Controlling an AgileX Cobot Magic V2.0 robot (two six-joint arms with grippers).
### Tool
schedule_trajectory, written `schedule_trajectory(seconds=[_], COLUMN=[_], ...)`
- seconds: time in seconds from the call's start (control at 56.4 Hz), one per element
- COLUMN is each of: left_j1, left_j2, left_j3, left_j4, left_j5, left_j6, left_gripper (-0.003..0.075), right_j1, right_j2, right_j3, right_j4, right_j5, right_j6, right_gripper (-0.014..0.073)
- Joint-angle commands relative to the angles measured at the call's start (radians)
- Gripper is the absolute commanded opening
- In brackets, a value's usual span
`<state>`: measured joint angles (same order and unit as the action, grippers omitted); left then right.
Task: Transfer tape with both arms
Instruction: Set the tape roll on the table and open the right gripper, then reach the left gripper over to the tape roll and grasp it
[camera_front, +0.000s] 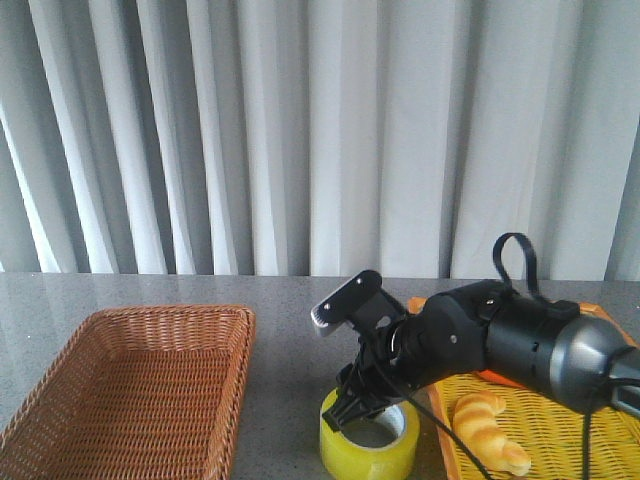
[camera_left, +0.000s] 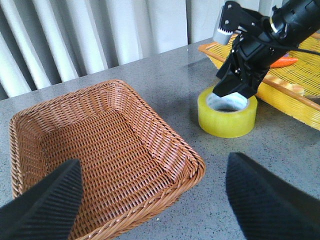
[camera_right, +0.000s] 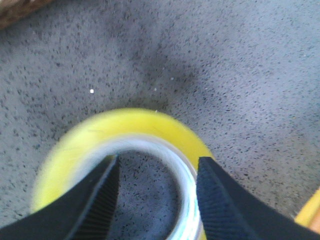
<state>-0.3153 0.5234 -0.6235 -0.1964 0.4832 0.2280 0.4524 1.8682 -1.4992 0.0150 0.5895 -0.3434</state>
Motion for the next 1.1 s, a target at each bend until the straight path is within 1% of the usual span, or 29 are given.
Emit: schedule_trajectory(seconds=[0.0, 0.124, 0.231, 0.337, 0.479, 0.568, 0.781, 0.887, 0.958, 1.083], left_j1=[-0.007, -0.007, -0.007, -0.007, -0.007, -0.007, -0.007, -0.007, -0.007, -0.007], left_j2=[0.009, 0.009, 0.009, 0.009, 0.009, 0.009, 0.009, 0.009, 0.009, 0.025], left_j3=[-0.034, -0.034, -0.034, -0.034, -0.034, -0.034, -0.034, -0.034, -0.034, -0.037], left_j4=[-0.019, -0.019, -0.019, -0.019, -0.019, -0.019, -0.019, -0.019, -0.024, -0.040], left_j5=[-0.067, -0.068, -0.068, -0.068, -0.068, -0.068, -0.078, -0.084, -0.087, -0.092], left_j6=[-0.005, -0.005, -0.005, -0.005, -0.005, -0.005, -0.005, -0.006, -0.008, -0.001], left_gripper=[0.0576, 0.0576, 0.0576, 0.0576, 0.0576, 0.0576, 0.0576, 0.0576, 0.0576, 0.0576], right_j1=[-0.006, -0.008, -0.008, -0.008, -0.008, -0.008, -0.008, -0.008, -0.008, -0.008], right_j2=[-0.122, -0.227, -0.326, -0.431, -0.586, -0.686, -0.909, -1.014, -1.078, -1.170], right_j3=[-0.034, -0.033, -0.029, 0.013, 0.162, 0.277, 0.528, 0.637, 0.692, 0.751], right_j4=[-0.007, -0.009, -0.015, -0.054, -0.140, -0.220, -0.423, -0.492, -0.512, -0.516], right_j5=[-0.050, 0.008, 0.108, 0.167, 0.137, 0.105, 0.102, 0.102, 0.101, 0.104], right_j6=[0.039, 0.072, 0.099, 0.156, 0.251, 0.330, 0.633, 0.776, 0.821, 0.823], right_gripper=[0.0390, 0.0390, 0.0385, 0.0372, 0.0350, 0.0338, 0.0327, 0.0327, 0.0327, 0.0327])
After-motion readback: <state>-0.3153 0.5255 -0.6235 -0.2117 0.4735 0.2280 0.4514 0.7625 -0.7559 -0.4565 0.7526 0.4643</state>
